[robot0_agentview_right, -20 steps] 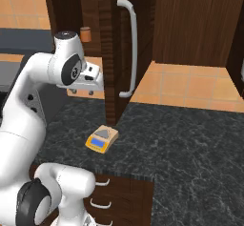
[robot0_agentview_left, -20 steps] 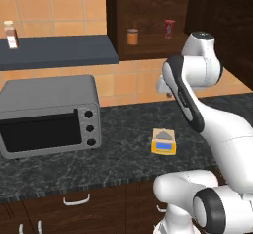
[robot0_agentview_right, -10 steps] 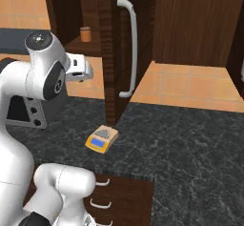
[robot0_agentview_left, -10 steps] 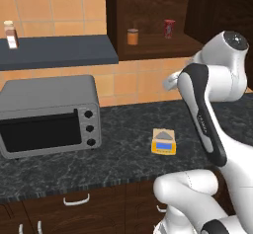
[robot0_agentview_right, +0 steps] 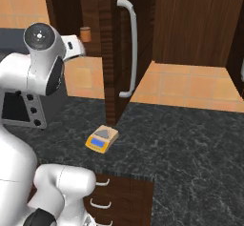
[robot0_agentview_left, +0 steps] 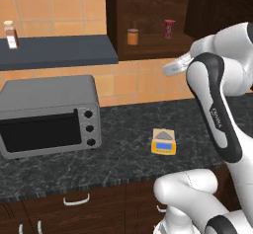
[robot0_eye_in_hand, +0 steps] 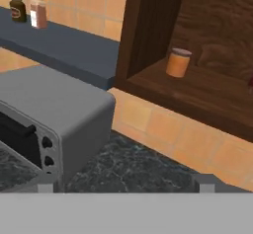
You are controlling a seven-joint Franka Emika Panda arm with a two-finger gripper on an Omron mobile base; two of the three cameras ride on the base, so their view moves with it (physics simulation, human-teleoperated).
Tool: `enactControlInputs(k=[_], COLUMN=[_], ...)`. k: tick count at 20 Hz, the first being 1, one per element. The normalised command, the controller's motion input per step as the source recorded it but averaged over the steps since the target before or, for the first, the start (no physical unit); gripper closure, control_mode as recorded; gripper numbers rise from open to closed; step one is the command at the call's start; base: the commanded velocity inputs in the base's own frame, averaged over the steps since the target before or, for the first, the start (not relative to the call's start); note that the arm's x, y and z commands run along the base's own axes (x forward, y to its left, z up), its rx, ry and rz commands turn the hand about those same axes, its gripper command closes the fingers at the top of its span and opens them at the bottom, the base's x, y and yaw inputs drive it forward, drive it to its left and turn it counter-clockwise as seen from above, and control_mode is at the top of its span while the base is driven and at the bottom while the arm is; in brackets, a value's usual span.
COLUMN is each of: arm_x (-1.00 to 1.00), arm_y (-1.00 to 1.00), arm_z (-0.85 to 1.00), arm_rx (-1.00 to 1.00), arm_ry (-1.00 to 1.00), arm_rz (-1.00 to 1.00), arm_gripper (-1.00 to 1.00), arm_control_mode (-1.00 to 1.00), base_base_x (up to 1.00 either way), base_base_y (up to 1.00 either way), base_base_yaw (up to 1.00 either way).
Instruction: Pick the jam and place it on the digital scale for weighing, and close the cabinet.
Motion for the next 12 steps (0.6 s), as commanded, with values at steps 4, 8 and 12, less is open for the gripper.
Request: enactControlInputs(k=[4,8,12], arm_x=[0.41,0.41,0.42], arm_y=[0.23,0.02,0.0], arm_z=[0.34,0.24,0.0], arm_rx=[0.01,0.05,0.11], arm_ry=[-0.04,-0.11,-0.14], arm_rz=[0.13,0.1,0.09], arm_gripper=[-1.0,-1.0,-1.0], arm_control_mode=[-1.0,-1.0,-1.0], base_base_x=[0.0,0.0,0.0], base_base_y=[0.0,0.0,0.0], base_base_yaw=[0.0,0.0,0.0])
